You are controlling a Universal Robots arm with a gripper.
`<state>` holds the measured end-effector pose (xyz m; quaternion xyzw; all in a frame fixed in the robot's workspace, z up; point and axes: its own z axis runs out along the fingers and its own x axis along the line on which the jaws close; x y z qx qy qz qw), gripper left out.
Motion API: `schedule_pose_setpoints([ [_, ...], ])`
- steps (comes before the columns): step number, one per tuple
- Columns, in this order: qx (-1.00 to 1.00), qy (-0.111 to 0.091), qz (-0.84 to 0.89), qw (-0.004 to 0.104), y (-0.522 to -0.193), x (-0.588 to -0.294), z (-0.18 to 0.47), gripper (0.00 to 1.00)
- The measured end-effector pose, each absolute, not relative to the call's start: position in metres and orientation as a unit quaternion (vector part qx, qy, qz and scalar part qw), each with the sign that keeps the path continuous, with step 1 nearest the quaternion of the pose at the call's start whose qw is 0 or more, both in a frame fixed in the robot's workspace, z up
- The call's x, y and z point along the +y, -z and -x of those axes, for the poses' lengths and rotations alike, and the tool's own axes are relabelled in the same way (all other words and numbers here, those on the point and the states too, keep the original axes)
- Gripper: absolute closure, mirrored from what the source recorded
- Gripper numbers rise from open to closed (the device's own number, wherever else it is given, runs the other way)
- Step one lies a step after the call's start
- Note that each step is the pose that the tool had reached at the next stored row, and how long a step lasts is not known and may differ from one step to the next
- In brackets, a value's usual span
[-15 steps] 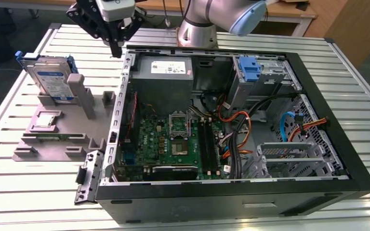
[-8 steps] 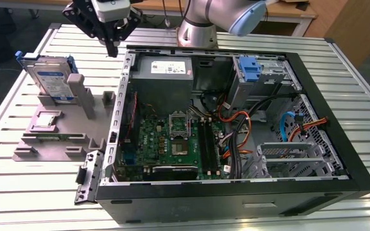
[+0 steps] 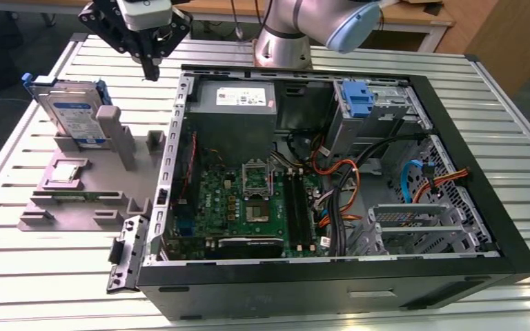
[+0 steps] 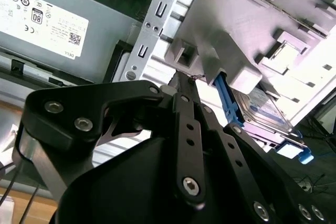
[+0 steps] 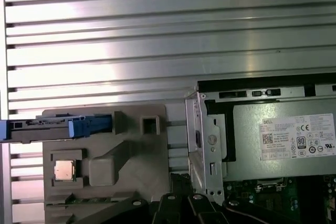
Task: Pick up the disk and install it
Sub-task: 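Reach for the disk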
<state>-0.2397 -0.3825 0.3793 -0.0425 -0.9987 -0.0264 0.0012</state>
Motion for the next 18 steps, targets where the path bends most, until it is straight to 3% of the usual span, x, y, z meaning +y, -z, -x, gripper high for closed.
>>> schedule_pose_setpoints([
  [18,-0.999,0.026,0.042,0.001,-0.379,-0.374,0.259,0.9],
])
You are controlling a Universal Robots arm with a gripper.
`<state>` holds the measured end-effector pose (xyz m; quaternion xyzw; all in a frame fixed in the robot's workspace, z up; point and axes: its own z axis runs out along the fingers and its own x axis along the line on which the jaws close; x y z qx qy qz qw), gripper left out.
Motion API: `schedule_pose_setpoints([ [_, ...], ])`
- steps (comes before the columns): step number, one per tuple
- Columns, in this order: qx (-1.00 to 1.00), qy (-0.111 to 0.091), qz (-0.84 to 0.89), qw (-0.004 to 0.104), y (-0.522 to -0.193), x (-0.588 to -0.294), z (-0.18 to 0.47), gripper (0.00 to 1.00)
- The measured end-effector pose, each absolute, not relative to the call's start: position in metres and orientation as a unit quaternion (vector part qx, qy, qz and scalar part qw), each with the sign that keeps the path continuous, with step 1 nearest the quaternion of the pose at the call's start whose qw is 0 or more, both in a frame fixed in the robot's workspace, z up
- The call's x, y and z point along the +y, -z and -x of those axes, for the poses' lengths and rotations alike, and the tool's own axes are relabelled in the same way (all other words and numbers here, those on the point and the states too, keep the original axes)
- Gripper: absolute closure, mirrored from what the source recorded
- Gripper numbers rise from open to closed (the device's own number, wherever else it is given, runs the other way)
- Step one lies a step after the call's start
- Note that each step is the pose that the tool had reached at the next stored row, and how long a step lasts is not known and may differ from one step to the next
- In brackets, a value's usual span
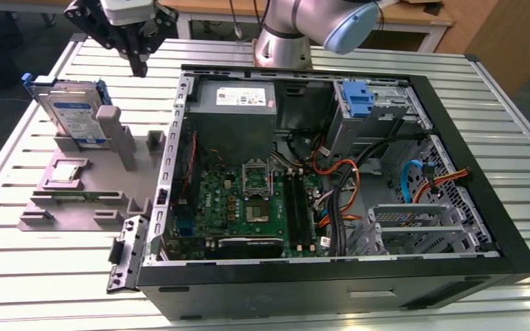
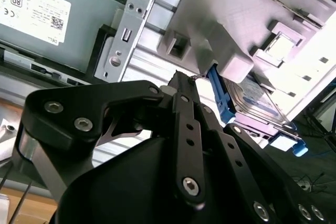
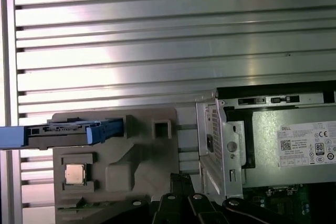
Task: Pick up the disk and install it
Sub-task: 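Reach for the disk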
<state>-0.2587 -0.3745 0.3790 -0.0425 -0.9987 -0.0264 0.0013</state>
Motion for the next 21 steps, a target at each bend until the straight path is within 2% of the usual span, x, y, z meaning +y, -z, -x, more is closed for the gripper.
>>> schedule_pose_setpoints([
  [21,-0.999,0.026,0.043,0.001,-0.378,-0.374,0.275,0.9],
])
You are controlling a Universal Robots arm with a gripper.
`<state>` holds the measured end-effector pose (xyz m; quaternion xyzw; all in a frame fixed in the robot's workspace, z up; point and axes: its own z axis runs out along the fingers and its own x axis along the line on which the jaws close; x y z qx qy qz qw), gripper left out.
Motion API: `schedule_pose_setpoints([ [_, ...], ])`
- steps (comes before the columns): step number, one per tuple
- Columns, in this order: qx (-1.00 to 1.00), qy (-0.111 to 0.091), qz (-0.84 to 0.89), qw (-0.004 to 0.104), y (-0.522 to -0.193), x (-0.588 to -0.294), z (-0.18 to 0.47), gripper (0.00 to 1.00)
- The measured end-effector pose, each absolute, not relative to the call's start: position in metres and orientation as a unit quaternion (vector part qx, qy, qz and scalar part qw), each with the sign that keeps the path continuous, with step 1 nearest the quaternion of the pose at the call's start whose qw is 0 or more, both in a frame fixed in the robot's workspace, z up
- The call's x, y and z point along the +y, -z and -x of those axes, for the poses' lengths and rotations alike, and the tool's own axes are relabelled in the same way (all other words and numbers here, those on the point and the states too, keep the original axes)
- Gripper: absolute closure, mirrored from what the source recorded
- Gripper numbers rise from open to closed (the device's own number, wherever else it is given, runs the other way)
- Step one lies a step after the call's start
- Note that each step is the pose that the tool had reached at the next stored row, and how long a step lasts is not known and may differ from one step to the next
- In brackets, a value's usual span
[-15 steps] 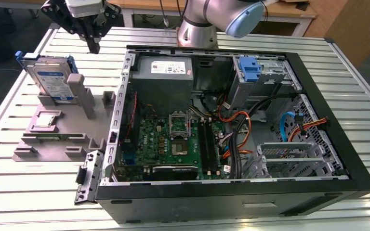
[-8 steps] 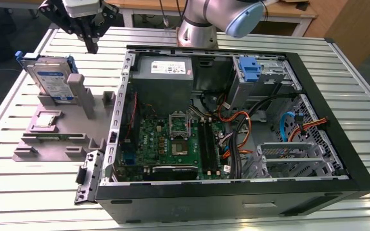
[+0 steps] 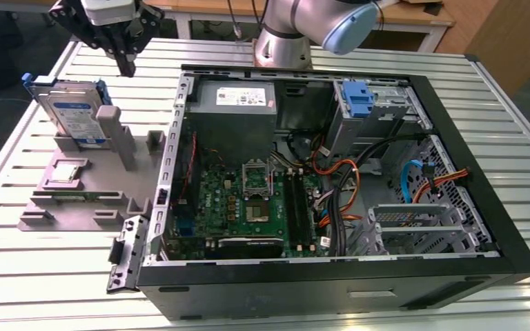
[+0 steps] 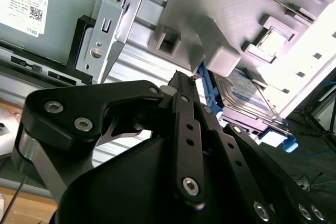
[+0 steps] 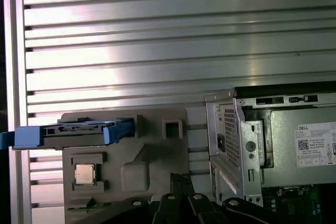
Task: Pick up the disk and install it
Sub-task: 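Reach for the disk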
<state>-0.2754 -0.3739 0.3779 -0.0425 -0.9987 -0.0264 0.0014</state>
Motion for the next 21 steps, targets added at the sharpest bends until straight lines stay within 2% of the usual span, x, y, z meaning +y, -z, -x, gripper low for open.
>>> schedule_pose_setpoints([
  [21,-0.999,0.026,0.043,0.001,-0.376,-0.372,0.33,0.9],
])
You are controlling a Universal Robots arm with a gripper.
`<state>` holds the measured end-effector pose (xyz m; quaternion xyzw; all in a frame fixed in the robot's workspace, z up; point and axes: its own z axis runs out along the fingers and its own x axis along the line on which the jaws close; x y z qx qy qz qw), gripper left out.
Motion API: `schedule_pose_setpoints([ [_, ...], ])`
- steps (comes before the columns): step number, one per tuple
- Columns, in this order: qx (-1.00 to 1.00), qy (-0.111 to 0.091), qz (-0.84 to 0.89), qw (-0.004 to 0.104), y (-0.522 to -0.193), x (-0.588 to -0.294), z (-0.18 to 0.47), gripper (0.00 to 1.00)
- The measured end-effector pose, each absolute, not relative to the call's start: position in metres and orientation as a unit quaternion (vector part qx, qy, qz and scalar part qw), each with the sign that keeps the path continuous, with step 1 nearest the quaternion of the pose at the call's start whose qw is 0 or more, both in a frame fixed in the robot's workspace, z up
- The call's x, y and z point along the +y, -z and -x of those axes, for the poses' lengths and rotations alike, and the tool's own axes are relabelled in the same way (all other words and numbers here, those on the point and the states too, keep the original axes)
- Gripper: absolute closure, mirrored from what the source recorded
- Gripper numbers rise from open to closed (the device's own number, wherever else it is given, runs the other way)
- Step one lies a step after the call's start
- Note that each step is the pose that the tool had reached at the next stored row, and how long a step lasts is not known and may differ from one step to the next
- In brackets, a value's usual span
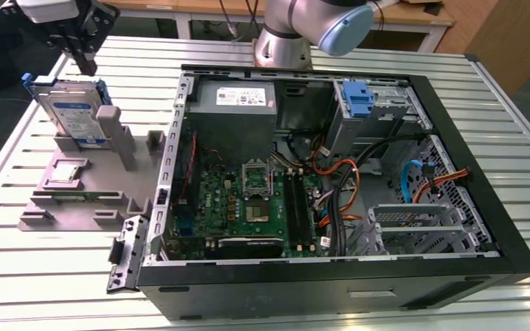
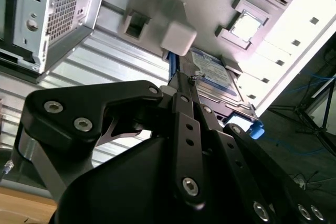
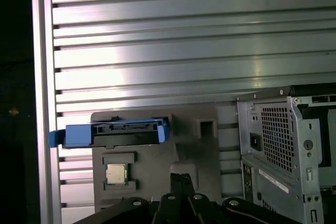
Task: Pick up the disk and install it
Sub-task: 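Reach for the disk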
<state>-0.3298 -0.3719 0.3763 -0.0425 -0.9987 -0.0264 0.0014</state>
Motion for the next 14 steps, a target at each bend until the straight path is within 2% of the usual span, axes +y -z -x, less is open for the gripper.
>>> schedule_pose_setpoints([
  [14,-0.999,0.026,0.043,0.001,-0.375,-0.372,0.363,0.9],
])
